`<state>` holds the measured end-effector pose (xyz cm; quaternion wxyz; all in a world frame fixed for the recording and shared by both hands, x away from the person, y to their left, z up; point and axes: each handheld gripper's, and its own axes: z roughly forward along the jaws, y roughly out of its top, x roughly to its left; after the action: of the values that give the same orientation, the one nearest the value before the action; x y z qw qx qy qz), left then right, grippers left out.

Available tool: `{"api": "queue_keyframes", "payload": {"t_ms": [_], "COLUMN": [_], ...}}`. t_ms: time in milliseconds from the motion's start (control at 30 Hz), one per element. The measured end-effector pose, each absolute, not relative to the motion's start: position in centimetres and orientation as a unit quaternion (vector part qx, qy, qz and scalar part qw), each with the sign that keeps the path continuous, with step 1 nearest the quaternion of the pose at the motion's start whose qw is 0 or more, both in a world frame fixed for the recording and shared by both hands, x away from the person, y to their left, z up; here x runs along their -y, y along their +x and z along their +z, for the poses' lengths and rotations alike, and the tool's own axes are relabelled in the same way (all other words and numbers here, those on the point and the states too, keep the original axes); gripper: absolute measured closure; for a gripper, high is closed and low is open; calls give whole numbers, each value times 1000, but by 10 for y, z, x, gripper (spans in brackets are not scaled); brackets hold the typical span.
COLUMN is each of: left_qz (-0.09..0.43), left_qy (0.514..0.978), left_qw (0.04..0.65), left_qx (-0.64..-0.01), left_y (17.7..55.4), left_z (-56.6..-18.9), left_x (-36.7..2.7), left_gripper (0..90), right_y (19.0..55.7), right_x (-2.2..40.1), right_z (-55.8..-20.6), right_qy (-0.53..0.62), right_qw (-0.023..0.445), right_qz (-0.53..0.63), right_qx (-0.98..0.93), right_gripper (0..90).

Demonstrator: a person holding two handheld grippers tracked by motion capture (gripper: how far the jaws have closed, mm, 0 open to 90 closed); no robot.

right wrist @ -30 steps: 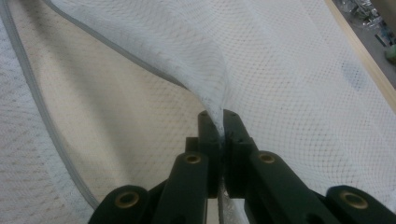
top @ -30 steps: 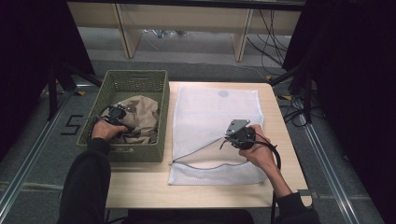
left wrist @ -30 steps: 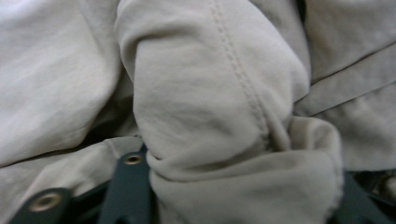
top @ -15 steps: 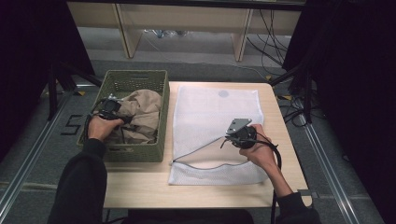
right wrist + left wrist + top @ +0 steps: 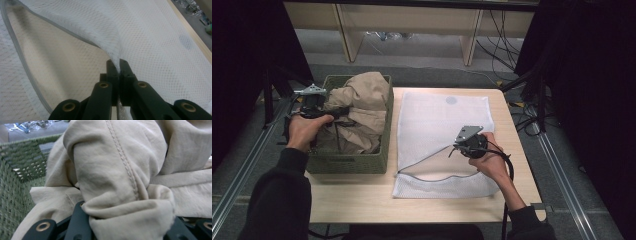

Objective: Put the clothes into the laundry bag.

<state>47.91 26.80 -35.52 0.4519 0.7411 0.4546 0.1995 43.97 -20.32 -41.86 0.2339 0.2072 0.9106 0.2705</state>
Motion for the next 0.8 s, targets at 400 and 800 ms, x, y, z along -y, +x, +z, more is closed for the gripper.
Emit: {"api": "queue_keyframes", "payload": {"t_ms": [400,800], "left_qz": [167,145], "left_qy": [751,766], "left_qw": [513,537], "left_qx": [-381,-323], "left_y": [420,378], "left_z": [-299,-273], "left_x": [-250,-217], "left_gripper": [684,685], "right_y": [440,441], "right_x": [205,207], "right_z": [-416,-415], "right_qy": [211,211], "right_qw": [235,234], "right_qz": [272,274], "right_qx": [-909,-909], "right_gripper": [893,893]}}
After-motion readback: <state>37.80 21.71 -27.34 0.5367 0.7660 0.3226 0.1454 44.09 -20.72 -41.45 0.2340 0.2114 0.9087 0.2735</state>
